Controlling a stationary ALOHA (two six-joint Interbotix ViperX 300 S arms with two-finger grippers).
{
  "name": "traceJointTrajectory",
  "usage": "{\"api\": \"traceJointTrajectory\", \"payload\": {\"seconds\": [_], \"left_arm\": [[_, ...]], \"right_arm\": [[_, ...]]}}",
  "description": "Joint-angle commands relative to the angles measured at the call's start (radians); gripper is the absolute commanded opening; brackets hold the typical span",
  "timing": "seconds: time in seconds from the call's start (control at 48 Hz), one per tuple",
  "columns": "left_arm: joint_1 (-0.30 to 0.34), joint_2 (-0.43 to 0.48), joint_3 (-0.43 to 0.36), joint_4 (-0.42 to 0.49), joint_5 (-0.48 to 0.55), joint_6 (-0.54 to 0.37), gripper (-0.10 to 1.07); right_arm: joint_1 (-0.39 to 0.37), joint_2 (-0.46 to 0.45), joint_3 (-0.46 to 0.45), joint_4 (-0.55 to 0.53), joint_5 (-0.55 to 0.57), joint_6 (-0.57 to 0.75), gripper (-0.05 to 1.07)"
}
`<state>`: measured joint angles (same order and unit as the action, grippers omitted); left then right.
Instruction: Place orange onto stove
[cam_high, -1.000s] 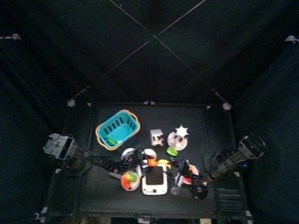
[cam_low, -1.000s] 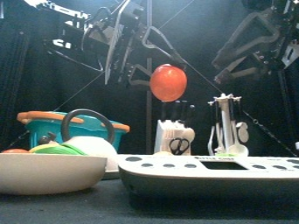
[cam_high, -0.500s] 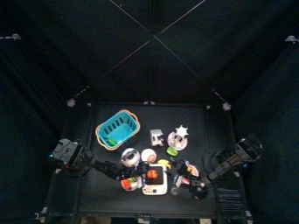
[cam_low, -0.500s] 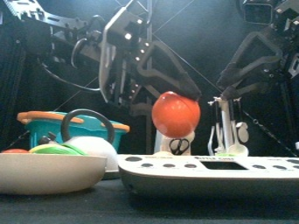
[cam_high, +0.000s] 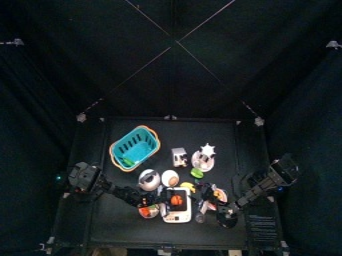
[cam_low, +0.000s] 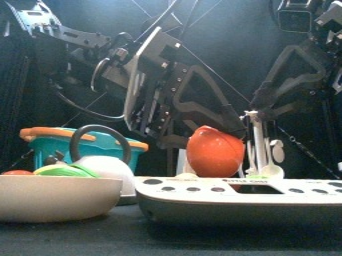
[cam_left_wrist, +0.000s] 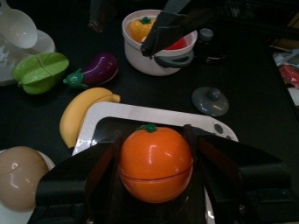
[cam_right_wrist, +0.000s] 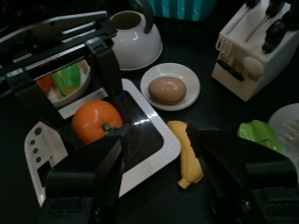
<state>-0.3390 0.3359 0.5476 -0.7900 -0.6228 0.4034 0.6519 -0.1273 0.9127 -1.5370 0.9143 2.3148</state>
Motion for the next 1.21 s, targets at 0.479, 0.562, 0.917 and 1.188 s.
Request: {"api": "traceJointTrajectory", "payload": {"seconds": [0.479, 0.562, 0.917, 1.188], "left_arm": [[0.003, -0.046, -0.029, 0.018, -0.026, 0.005, 0.74], [0.003, -0.048, -0.028, 0.032, -0.023, 0.005, 0.75], [0.003, -0.02, -0.032, 0.026, -0.034, 0.0, 0.88], [0.003, -0.005, -0.041, 0.025, -0.051, 0.002, 0.89]], "right_arm": [[-0.002, -0.009, -0.02, -0.002, 0.005, 0.002, 0.88], [-0.002, -0.009, -0.02, -0.002, 0.005, 0.002, 0.88], [-0.003, -0.009, -0.021, -0.002, 0.005, 0.0, 0.88], [-0.003, -0.009, -0.021, -0.002, 0.003, 0.0, 0.88]]}}
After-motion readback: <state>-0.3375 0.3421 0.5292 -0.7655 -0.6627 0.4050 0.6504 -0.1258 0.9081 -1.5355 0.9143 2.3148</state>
